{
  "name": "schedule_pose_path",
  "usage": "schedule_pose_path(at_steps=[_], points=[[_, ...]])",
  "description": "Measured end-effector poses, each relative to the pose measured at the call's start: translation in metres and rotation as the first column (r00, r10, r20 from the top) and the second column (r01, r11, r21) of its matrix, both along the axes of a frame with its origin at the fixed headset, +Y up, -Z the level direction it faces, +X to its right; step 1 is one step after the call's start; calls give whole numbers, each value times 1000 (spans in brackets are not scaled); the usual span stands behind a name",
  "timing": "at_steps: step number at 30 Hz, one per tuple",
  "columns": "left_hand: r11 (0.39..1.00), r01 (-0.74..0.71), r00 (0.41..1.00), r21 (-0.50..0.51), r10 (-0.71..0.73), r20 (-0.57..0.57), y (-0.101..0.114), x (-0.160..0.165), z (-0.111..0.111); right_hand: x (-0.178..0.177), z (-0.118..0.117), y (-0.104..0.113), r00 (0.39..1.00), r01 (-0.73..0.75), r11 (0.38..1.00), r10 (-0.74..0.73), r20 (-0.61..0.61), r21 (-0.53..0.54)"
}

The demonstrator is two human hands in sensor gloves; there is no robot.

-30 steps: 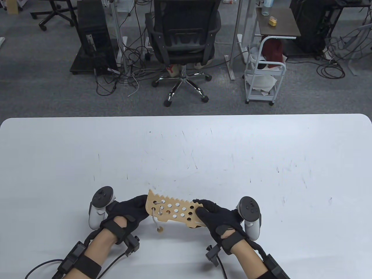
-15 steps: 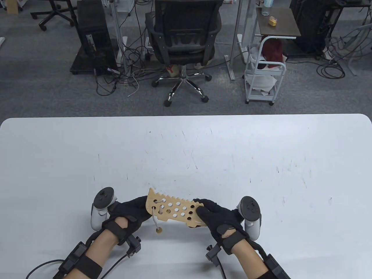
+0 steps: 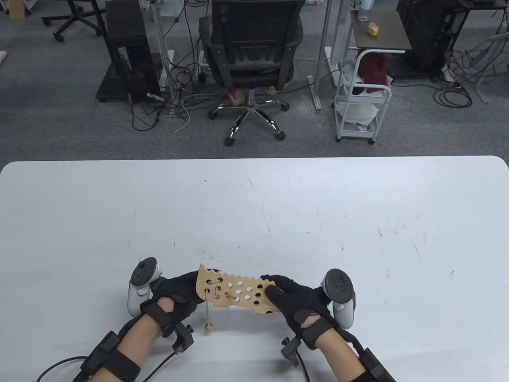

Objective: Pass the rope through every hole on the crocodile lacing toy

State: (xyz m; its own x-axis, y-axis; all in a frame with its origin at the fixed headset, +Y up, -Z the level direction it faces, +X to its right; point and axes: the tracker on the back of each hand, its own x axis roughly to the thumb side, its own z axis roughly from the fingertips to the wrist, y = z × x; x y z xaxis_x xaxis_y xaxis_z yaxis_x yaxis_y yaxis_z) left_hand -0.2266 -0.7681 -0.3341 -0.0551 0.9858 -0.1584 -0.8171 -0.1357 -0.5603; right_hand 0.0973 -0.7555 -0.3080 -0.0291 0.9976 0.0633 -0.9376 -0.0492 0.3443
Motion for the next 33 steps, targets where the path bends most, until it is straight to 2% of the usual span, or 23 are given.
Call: schedule_pose_path(at_steps=[6,19,33], points=[[986,-134,988,-104,141,60,-6,7,4,0,0,0,1000,-1,1000,1,19,-3],[950,-262,941,-168,290,175,-6,19,8,-1,2,5,999,-33,999,31,37,31],[979,-165,980,-118,177,96,-9,8,3,2,2,6,999,-17,999,15,41,38]])
